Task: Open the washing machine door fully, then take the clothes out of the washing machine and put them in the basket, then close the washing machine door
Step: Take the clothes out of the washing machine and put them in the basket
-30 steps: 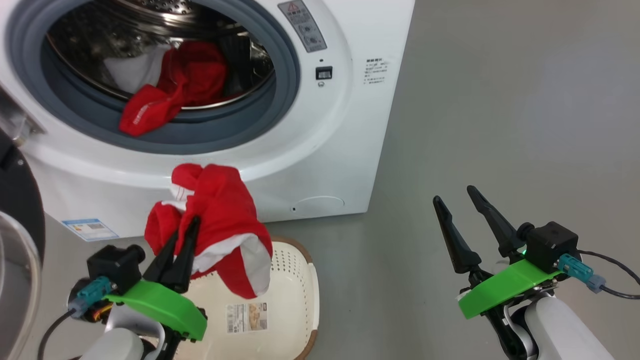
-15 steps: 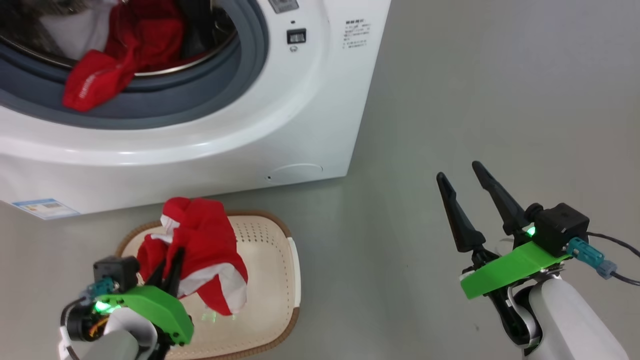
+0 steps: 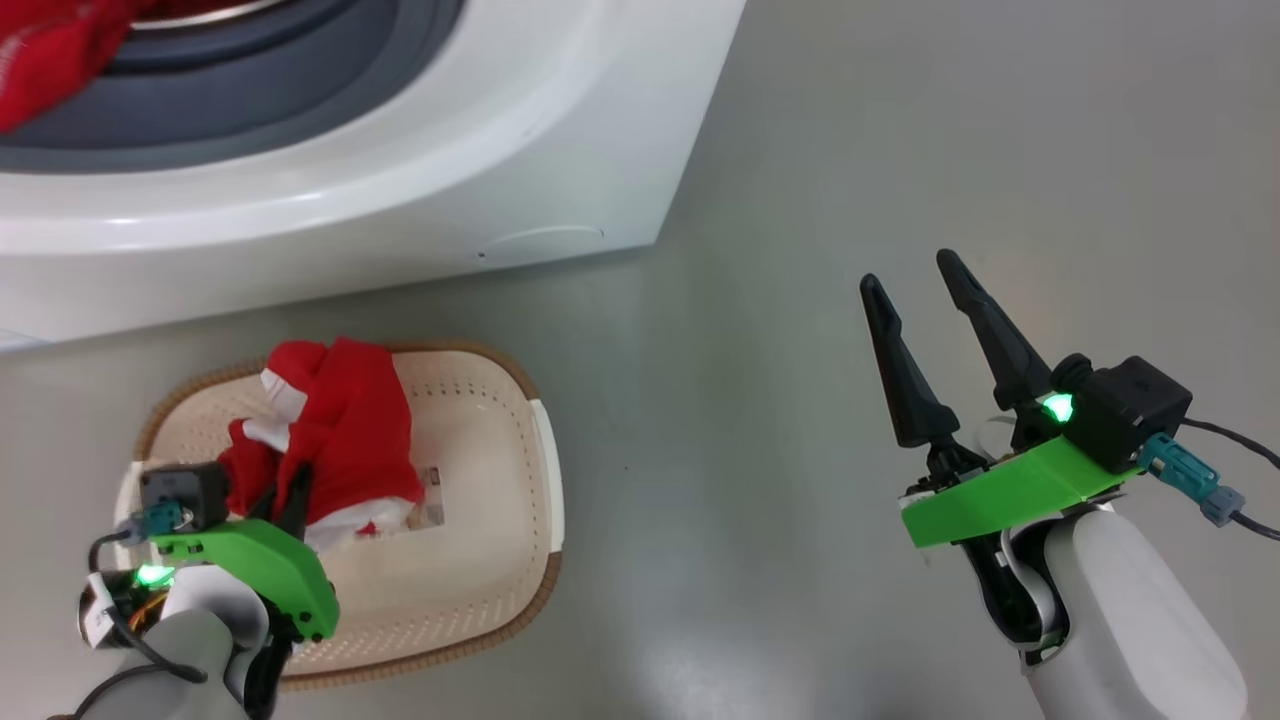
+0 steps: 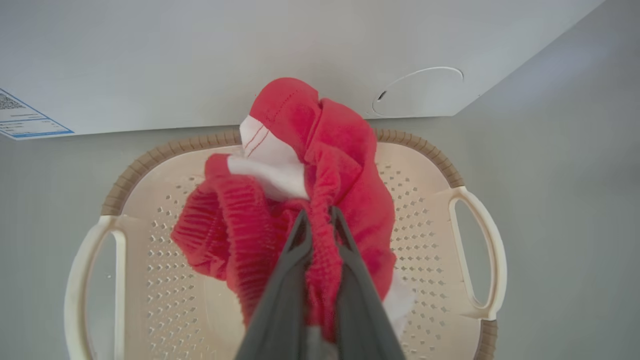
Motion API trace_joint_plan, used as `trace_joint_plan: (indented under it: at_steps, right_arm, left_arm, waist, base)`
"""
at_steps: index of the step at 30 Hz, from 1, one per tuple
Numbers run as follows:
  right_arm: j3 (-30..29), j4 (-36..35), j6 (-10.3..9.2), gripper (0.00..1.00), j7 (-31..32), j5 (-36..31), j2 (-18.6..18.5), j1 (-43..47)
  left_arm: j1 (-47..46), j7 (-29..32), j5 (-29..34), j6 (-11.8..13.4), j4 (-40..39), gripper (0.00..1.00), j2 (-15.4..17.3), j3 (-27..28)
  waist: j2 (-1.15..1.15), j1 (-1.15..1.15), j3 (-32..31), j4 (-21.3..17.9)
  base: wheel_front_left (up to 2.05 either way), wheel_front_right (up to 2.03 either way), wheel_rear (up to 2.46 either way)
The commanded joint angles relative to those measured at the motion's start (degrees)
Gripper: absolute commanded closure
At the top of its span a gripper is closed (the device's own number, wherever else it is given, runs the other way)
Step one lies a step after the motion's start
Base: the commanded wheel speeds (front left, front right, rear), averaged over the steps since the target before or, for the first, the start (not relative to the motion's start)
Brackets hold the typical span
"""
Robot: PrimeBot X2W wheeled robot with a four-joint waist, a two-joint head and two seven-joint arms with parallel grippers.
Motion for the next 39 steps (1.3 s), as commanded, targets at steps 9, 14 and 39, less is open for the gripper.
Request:
trace_joint_plan:
  at_steps: [9, 14, 39]
  right_arm:
    - [0.9, -1.7, 0.37, 0.0, -0.4, -1.2, 1.4, -1.1]
    - [0.7, -1.5, 0.37, 0.0, -0.4, -1.3, 1.5, -1.0]
    - [1.9, 2.0, 0.37, 0.0, -0.4, 0.2, 0.9, 0.4]
  left_arm:
    - [-2.5, 0.1, -1.5, -0.9, 7.7, 1.0, -0.5, -0.4]
    - [-2.5, 0.8, -2.9, -1.0, 7.6, 0.0, -0.7, -1.5]
    - [3.6, -0.7, -4.8, -0.9, -8.1, 0.0, 3.4, 0.8]
  waist:
    - [0.0, 0.0, 4.6, -2.9]
    - [0.0, 0.0, 4.3, -2.9]
    - [0.0, 0.0, -6.9, 1.2]
  base:
    - [0.0, 0.0, 0.0]
    - [0.0, 0.0, 0.0]
    - [0.0, 0.0, 0.0]
